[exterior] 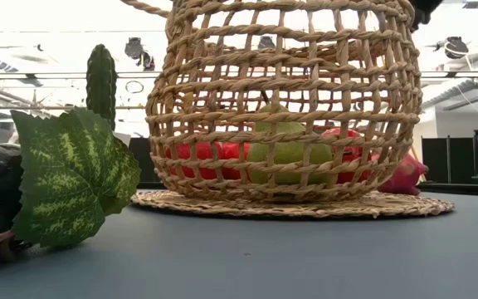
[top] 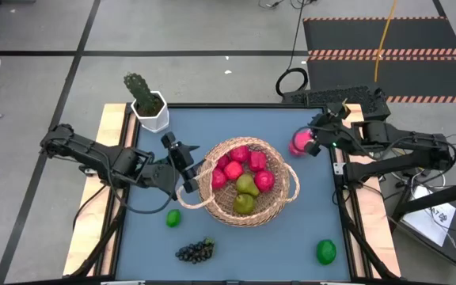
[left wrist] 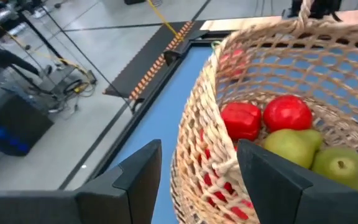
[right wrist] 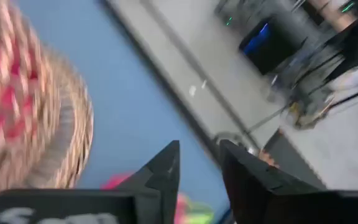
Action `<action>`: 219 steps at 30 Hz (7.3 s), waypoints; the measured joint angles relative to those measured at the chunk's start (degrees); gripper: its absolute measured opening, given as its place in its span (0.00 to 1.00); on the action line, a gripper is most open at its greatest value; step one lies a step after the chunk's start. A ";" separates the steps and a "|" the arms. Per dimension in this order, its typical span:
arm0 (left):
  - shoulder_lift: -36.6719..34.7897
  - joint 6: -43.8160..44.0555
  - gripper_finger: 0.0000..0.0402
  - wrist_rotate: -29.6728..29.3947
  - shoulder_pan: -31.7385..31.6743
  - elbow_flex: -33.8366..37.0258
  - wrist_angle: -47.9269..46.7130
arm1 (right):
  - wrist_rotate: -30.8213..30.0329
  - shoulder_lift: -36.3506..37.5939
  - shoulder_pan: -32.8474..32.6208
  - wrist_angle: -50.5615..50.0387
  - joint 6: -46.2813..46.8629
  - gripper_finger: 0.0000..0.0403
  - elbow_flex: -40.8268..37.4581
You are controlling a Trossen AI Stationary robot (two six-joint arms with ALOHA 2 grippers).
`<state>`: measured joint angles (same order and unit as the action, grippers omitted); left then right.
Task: Build produce basket
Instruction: Put the pink dragon fruit into the brown basket
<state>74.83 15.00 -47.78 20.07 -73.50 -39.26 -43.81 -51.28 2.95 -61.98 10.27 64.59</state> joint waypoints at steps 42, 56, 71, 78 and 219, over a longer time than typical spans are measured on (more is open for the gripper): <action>-1.91 -5.85 0.53 5.89 -1.08 2.81 7.79 | 48.98 -4.59 43.01 2.49 -7.86 0.40 -12.61; -1.91 -6.86 0.53 6.32 -1.08 2.81 7.79 | 48.81 -4.64 43.01 6.93 -6.61 0.57 -19.21; -1.91 -7.03 0.53 6.37 -1.08 2.81 9.22 | 47.04 -4.66 43.01 6.91 -6.43 0.45 -19.23; -1.91 -7.06 0.53 6.37 -1.08 2.81 9.37 | 48.63 -4.66 42.97 7.20 -5.35 0.41 -19.64; -1.89 -6.98 0.53 7.43 -1.35 2.79 11.47 | 34.60 -8.91 -6.82 26.84 -3.93 0.01 14.91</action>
<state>72.95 8.02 -40.35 18.72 -70.72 -27.79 -9.21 -60.19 -3.87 -35.14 6.34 79.50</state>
